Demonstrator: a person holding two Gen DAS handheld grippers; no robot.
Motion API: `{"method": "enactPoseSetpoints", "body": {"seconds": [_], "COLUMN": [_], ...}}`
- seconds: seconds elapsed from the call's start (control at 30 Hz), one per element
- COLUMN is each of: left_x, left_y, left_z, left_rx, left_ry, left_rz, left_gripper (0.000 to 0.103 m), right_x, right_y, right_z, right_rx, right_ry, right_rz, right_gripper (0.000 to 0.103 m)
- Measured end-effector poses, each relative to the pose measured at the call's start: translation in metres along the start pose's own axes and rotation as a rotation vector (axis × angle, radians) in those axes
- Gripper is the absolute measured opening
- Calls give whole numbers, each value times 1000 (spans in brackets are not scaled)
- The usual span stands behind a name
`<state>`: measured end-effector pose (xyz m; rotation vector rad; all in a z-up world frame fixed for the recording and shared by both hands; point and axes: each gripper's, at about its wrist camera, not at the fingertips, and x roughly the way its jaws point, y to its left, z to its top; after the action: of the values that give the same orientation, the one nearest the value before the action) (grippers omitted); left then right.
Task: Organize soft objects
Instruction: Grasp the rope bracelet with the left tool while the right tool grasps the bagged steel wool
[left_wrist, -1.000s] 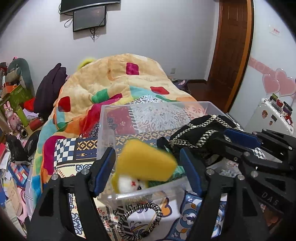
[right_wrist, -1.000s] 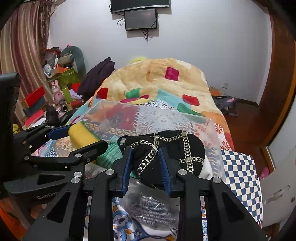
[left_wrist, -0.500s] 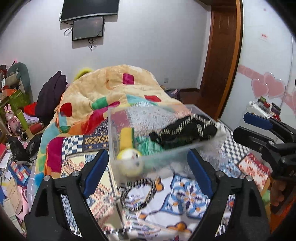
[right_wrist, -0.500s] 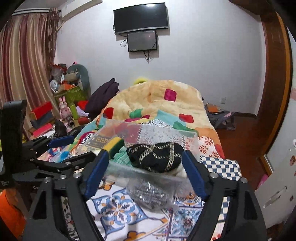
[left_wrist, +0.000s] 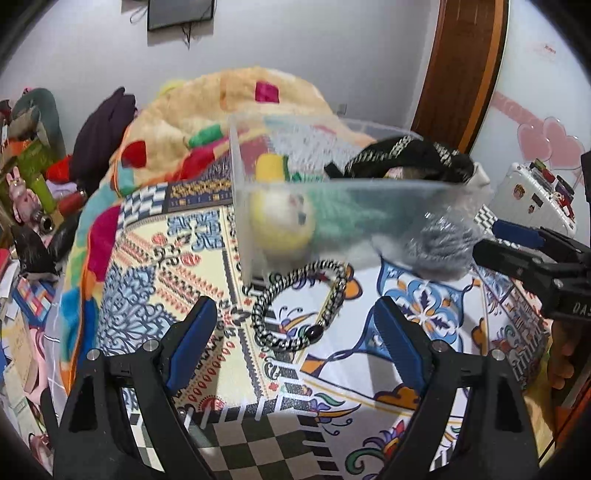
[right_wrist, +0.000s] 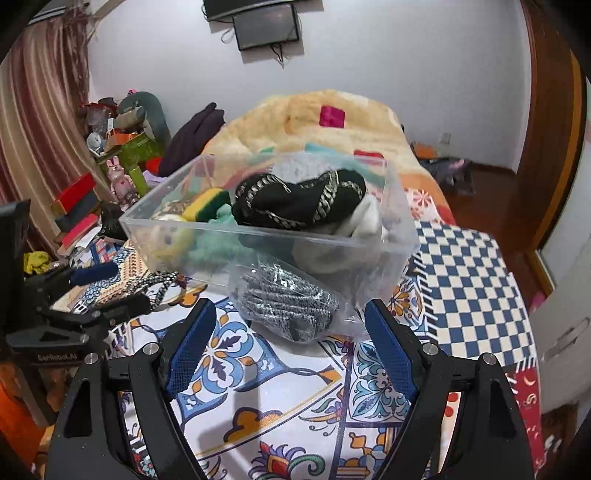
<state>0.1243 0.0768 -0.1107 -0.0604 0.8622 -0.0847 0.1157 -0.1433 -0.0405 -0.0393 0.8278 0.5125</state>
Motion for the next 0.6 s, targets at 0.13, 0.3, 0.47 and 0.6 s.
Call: {"method": "enactPoseSetpoints", "body": {"seconds": [0.13, 0.3, 0.47, 0.6], "left_x": [9, 10, 10, 7], "left_y": [4, 2, -2, -5], "left_z": [-2, -3, -3, -6], "left_rx": [-21, -15, 1, 25], "left_ry": [35, 32, 24, 10], "left_rz": [-14, -15, -16, -20], "left_gripper": [81, 67, 43, 26], "right_x": [9, 15, 21, 17], "right_y": [1, 4, 8, 7], "right_z": [-2, -2, -6, -8], "right_rx": [-9, -22, -52, -55], "right_ry": [15, 26, 59, 43], "right_rz": [-38, -48, -38, -34], "right_gripper": [81, 72, 51, 38]}}
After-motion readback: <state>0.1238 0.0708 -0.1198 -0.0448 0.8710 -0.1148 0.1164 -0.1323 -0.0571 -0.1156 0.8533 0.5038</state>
